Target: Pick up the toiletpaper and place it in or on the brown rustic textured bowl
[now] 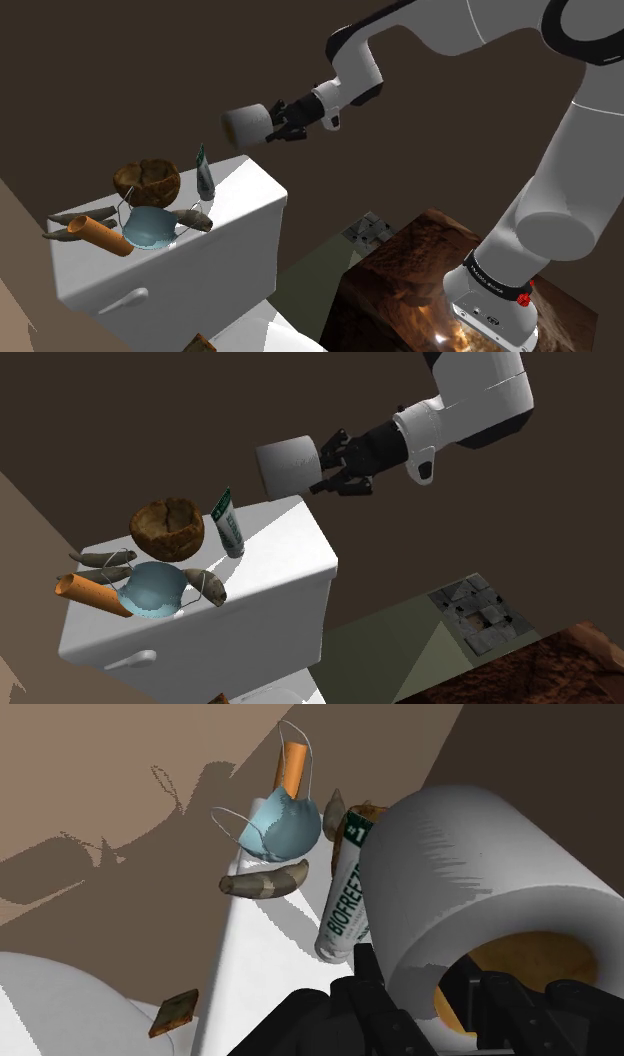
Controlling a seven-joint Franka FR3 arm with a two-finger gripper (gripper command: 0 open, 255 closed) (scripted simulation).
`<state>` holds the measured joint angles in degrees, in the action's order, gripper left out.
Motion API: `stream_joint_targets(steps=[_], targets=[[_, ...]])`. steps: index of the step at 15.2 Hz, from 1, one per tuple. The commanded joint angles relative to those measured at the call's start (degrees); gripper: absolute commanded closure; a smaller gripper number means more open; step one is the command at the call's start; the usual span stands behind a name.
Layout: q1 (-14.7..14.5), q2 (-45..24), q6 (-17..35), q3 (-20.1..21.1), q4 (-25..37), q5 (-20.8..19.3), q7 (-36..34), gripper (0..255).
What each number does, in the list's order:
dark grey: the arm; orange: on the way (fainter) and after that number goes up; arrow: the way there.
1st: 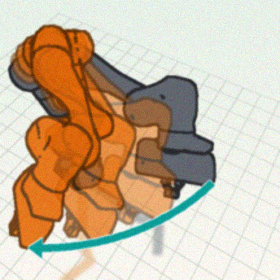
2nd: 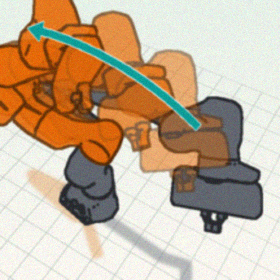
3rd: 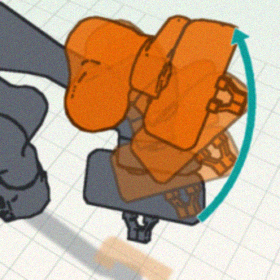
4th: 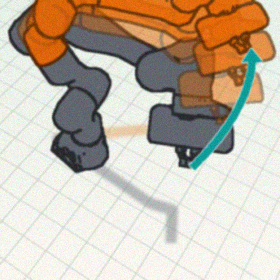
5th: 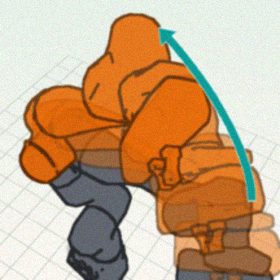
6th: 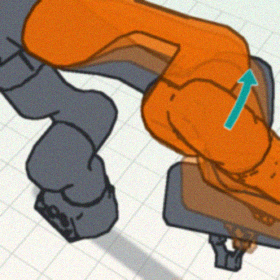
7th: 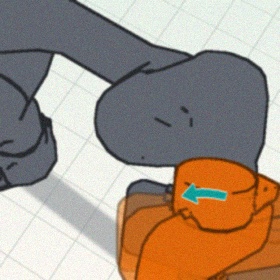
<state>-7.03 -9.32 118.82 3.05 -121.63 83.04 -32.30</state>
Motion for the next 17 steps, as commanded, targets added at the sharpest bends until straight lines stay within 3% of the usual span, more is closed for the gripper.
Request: stream_joint_targets(steps=[1,6,17], targets=[[-0.04,1.04,-0.19,-0.02,0.22,-0.60,-1.39,255],[-0.03,3.10,-0.71,-0.11,0.83,-1.98,-4.36,255],[-9.02,-8.32,12.70,6.45,14.52,2.28,-8.83,255]])
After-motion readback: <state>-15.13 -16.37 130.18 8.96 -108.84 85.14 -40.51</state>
